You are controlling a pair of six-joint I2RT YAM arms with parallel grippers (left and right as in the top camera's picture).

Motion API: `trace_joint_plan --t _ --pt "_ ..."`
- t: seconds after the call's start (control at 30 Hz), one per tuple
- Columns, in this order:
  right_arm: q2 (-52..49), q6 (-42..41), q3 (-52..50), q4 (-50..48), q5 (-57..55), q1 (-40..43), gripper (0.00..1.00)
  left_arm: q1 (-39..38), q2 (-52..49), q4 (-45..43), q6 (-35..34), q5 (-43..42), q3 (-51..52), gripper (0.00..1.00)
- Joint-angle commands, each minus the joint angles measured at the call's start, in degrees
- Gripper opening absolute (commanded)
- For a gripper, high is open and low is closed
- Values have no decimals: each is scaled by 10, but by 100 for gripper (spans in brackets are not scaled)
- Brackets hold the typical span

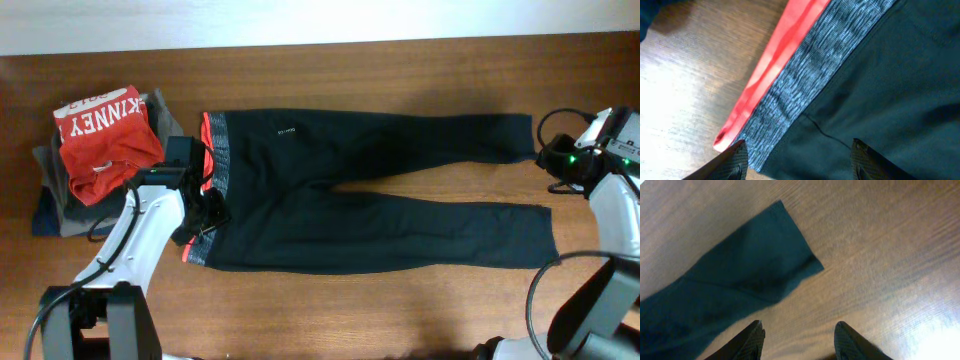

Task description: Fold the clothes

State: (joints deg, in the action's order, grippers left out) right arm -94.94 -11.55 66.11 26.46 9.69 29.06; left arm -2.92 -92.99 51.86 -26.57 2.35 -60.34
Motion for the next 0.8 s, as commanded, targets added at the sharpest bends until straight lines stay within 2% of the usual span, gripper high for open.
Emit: trace_joint_plan --t 0.0,0.17,0.43,0.7,0.77 --pt "-37 6 4 -22 6 2 52 2 7 14 5 -3 -6 66" --pt "-106 6 4 -86 7 2 57 2 7 -22 5 -14 -6 66" --pt "-178 6 4 -129 17 2 57 -35 6 -117 6 -17 -5 66" --pt "-196 6 4 -182 49 2 56 -59 -12 -128 5 -9 -5 66" --pt "-196 6 4 -186 49 2 46 -59 -24 -129 5 -9 -5 66"
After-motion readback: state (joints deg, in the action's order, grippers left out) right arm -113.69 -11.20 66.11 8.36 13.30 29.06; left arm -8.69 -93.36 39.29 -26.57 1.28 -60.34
